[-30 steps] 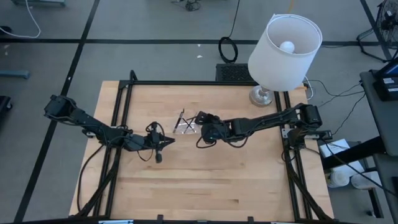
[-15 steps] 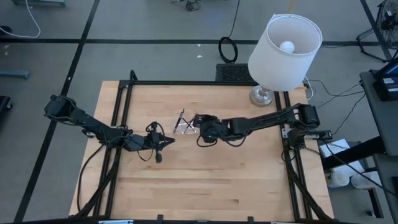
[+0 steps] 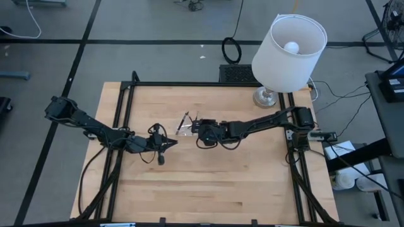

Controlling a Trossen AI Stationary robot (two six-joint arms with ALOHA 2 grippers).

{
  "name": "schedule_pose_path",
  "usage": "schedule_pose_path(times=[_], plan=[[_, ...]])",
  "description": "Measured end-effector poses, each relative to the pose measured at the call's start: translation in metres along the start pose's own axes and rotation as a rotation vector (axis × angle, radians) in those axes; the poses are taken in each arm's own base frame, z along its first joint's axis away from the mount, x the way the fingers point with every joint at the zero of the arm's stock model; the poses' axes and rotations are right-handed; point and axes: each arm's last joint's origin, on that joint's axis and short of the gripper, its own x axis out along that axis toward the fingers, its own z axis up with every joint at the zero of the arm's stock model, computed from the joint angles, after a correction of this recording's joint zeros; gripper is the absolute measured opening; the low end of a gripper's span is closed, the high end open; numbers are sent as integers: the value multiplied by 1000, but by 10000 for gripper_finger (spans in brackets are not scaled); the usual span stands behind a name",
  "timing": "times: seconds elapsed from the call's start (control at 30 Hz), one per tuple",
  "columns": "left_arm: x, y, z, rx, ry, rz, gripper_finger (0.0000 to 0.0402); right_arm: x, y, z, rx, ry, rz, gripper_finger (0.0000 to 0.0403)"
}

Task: Put items in baskets/containers
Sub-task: Put the black eyeshadow brush into the transparent organizer

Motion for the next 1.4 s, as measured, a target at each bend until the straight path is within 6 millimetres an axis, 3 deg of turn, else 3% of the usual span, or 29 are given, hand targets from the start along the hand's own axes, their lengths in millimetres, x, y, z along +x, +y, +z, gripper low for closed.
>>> schedule_pose_path(times=[0.43, 0.9, 1.4], plan=[[0, 0, 0, 2, 0, 0, 35, 2, 1, -1, 66, -30, -1, 2], [0, 0, 0, -1, 0, 0, 35, 2, -3, -3, 119, 8, -25, 82], [0, 0, 0, -17, -1, 0, 35, -31, -15, -33, 338, 33, -99, 82]])
